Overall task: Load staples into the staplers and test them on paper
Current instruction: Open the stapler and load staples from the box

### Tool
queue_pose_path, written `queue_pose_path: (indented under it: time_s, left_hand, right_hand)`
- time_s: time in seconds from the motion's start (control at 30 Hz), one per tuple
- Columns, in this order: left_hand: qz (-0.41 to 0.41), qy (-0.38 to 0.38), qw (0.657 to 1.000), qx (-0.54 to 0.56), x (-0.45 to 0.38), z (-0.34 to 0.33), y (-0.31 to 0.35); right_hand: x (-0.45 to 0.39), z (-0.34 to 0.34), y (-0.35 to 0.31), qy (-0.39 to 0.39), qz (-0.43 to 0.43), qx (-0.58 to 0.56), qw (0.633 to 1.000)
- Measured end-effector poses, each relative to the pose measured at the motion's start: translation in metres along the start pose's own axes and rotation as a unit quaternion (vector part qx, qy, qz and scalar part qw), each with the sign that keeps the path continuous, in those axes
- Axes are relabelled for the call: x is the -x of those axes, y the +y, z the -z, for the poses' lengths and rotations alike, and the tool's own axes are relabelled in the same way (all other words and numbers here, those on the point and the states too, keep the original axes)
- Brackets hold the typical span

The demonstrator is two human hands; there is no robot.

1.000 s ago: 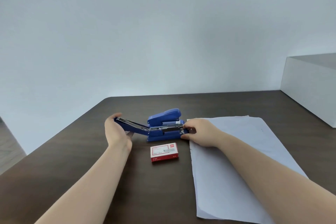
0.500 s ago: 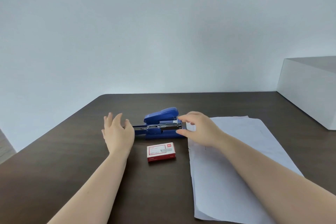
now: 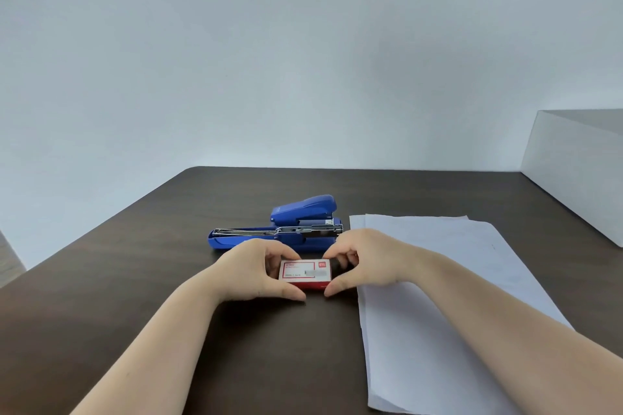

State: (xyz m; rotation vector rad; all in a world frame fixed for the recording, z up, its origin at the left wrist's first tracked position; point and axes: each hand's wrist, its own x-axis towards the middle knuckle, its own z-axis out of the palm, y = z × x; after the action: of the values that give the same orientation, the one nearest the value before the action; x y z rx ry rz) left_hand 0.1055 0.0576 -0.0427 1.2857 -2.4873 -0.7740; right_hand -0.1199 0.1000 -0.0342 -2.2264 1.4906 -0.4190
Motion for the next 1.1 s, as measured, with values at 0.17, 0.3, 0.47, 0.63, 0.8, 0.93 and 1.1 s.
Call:
queue_pose_path:
  time_s: [0.17, 0.3, 0.47, 0.63, 0.8, 0.93, 1.1]
  left_hand:
    - [-0.007, 0.026, 0.999, 0.043, -0.002, -0.003, 0.002]
    - [-0.007, 0.033, 0.998, 0.050, -0.002, 0.001, 0.000]
    - [0.005, 0.024, 0.999, 0.043, 0.000, 0.009, -0.009]
    - [0.008, 0.014, 1.000, 0.027, -0.001, 0.016, -0.015]
    - [0.007, 0.015, 0.999, 0.032, -0.002, 0.015, -0.018]
    - [0.002, 0.009, 0.999, 0.038, -0.003, 0.015, -0.019]
    - [-0.002, -0.003, 0.999, 0.041, -0.002, 0.015, -0.018]
  right_hand:
    - [0.000, -0.001, 0.001, 0.015, 0.001, -0.034, 0.999]
    - [0.002, 0.000, 0.004, 0.026, -0.014, -0.042, 0.999]
    - [0.004, 0.004, 0.008, 0.018, -0.041, -0.032, 0.998]
    - [0.005, 0.012, 0.006, -0.002, -0.052, 0.018, 0.998]
    - [0.006, 0.017, 0.000, -0.027, -0.055, 0.044, 0.997]
    - [0.004, 0.015, -0.008, 0.058, 0.002, 0.013, 0.998]
    - [0.002, 0.007, -0.013, -0.004, 0.034, 0.096, 0.995]
